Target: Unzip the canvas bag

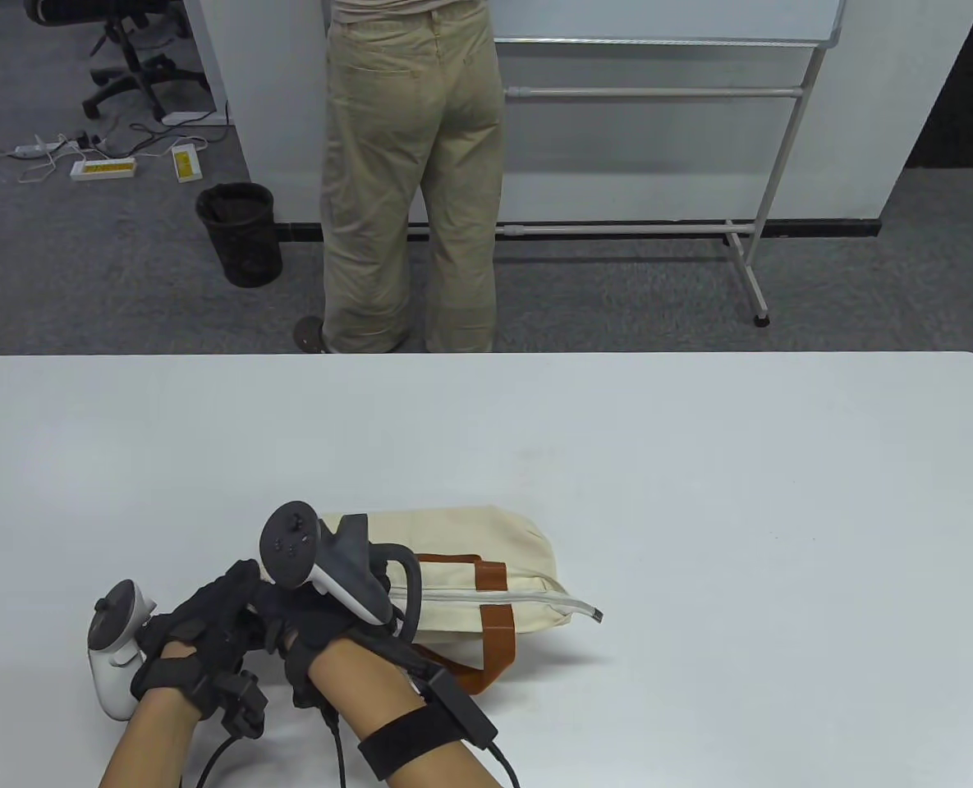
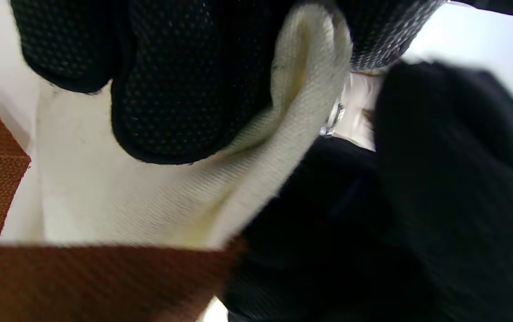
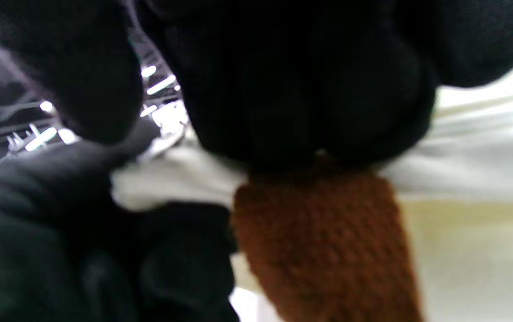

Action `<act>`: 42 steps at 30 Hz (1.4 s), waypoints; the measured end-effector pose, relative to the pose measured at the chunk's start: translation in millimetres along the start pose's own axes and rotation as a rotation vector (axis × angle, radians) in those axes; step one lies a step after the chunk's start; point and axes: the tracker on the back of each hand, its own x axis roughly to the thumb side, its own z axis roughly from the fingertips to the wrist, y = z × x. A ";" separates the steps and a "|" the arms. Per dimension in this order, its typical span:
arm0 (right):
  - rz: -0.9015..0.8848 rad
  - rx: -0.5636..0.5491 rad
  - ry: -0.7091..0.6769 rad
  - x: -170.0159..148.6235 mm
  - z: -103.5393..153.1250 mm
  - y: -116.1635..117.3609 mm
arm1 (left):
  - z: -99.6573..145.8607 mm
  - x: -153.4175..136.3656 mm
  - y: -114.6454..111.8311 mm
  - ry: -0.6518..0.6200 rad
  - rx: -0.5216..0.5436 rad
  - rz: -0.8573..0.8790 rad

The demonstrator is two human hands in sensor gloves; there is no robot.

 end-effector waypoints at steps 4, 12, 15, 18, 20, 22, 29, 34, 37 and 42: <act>-0.014 -0.004 0.026 2.2 0.1 5.3 | 0.0 -1.5 1.1 -0.004 -0.019 0.007; -0.114 0.018 0.035 -6.5 -1.8 1.9 | -0.7 4.6 1.7 -0.042 0.002 -0.038; -0.119 0.015 0.060 -19.6 -2.3 1.5 | -0.9 5.8 -0.1 -0.049 0.013 -0.056; -0.108 0.013 0.086 -36.3 -3.0 1.4 | -1.5 5.6 -0.5 -0.047 0.002 -0.059; -0.105 0.012 0.102 -47.3 -2.8 0.6 | -1.4 6.7 0.3 -0.054 -0.001 -0.066; -0.061 -0.001 0.117 -58.5 -2.4 -0.7 | -0.8 7.3 2.7 -0.060 0.011 -0.055; -0.001 -0.029 0.172 -98.2 -1.9 -7.9 | -0.5 7.3 11.7 -0.053 0.042 -0.052; 0.064 -0.063 0.214 -127.5 3.4 -13.1 | 0.1 7.2 14.1 -0.054 0.052 -0.045; 0.037 -0.069 0.253 -150.2 7.3 -17.9 | 0.1 8.0 15.9 -0.054 0.062 -0.051; 0.094 -0.094 0.322 -181.2 13.6 -28.5 | 1.0 8.0 15.8 -0.054 0.083 -0.044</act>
